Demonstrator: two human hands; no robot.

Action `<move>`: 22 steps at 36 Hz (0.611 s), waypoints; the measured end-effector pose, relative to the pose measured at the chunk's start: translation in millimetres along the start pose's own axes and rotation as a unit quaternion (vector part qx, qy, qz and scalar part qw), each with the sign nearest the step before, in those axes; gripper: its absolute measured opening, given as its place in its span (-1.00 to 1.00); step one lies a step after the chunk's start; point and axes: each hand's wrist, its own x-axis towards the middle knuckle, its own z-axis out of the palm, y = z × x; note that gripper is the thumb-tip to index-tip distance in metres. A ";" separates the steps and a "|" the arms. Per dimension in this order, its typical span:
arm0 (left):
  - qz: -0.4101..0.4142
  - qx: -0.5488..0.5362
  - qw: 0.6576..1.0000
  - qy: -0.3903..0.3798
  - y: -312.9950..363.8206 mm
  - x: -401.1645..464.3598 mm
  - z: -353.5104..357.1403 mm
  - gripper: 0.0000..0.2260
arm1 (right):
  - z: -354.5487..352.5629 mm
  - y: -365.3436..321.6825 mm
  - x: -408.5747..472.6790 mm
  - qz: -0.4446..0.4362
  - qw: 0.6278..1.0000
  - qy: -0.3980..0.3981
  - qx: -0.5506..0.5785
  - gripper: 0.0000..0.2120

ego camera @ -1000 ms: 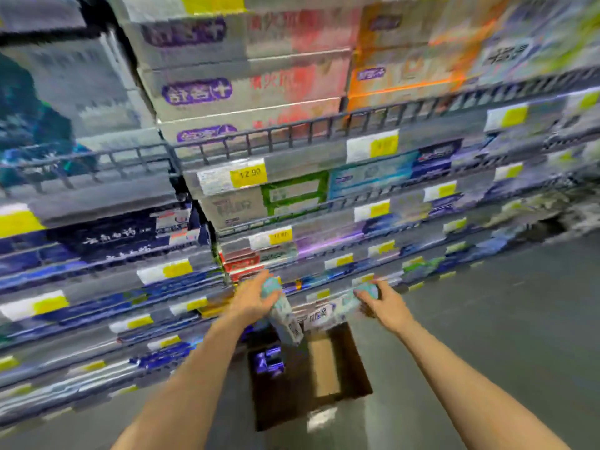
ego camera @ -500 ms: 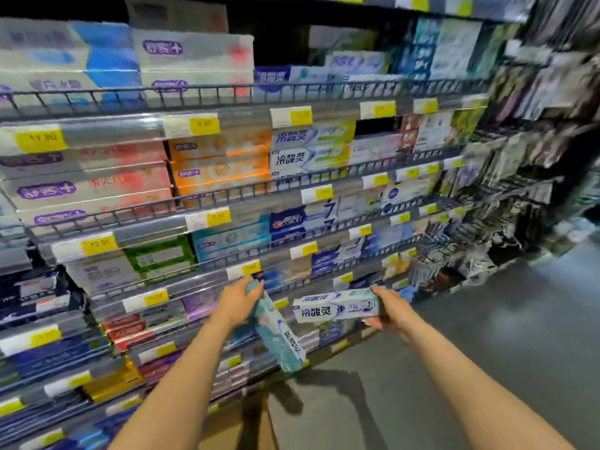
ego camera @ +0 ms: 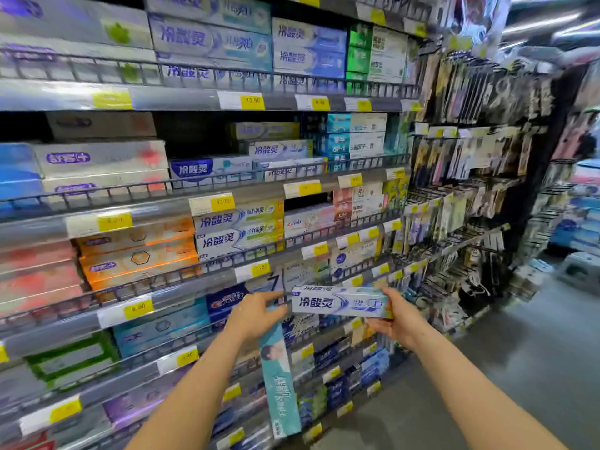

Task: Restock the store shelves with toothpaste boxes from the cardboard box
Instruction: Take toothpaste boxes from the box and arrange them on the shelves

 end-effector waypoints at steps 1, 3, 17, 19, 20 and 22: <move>0.012 0.011 1.000 -0.004 7.1 3.6 -3.7 -0.47 | 3.4 -9.0 3.4 -0.004 1.000 -0.002 0.000 -0.78; 0.030 0.029 0.999 -0.002 18.5 13.2 -8.0 -0.48 | 11.0 -28.1 9.5 -0.015 1.000 -0.007 0.001 -0.75; 0.107 0.064 0.972 0.201 75.7 114.5 -105.6 -0.55 | 67.1 -178.0 74.6 -0.176 0.983 -0.044 0.030 -0.72; 0.104 0.046 0.968 0.222 80.6 122.8 -116.4 -0.49 | 75.0 -192.6 83.7 -0.192 0.979 -0.058 0.023 -0.66; 0.100 0.035 0.967 0.231 82.9 125.1 -119.4 -0.47 | 79.0 -198.4 87.6 -0.192 0.979 -0.068 0.019 -0.67; 0.092 0.012 0.966 0.243 86.1 129.4 -122.5 -0.40 | 87.0 -207.0 94.7 -0.194 0.978 -0.079 0.017 -0.74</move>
